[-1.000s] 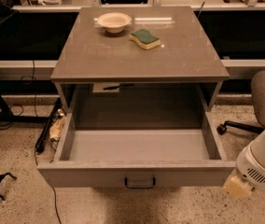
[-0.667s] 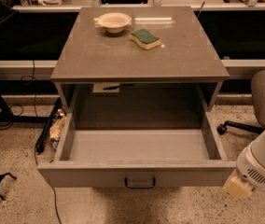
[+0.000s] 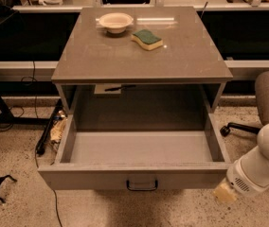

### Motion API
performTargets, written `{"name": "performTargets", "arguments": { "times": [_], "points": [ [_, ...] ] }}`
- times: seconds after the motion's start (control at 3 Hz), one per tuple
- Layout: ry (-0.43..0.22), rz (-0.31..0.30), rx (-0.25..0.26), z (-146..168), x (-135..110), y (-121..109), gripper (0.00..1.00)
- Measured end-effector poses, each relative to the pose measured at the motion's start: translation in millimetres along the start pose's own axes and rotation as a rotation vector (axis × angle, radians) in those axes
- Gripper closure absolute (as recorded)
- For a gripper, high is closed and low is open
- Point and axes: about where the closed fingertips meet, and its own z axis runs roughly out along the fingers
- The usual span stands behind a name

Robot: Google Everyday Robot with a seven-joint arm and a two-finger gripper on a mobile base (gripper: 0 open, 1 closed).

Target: Close top drawer

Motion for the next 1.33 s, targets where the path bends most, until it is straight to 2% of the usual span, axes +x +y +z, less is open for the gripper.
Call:
{"name": "performTargets", "arguments": {
  "times": [0.33, 0.67, 1.0, 1.33],
  "points": [
    [-0.155, -0.003, 0.015, 17.0, -46.9, -2.7, 1.00],
    [-0.200, -0.002, 0.040, 17.2, -60.4, -7.8, 1.00],
    [-0.201, -0.003, 0.040, 17.4, -60.6, -7.9, 1.00],
    [-0.279, -0.041, 0.059, 22.7, -93.8, -18.9, 1.00]
  ]
}}
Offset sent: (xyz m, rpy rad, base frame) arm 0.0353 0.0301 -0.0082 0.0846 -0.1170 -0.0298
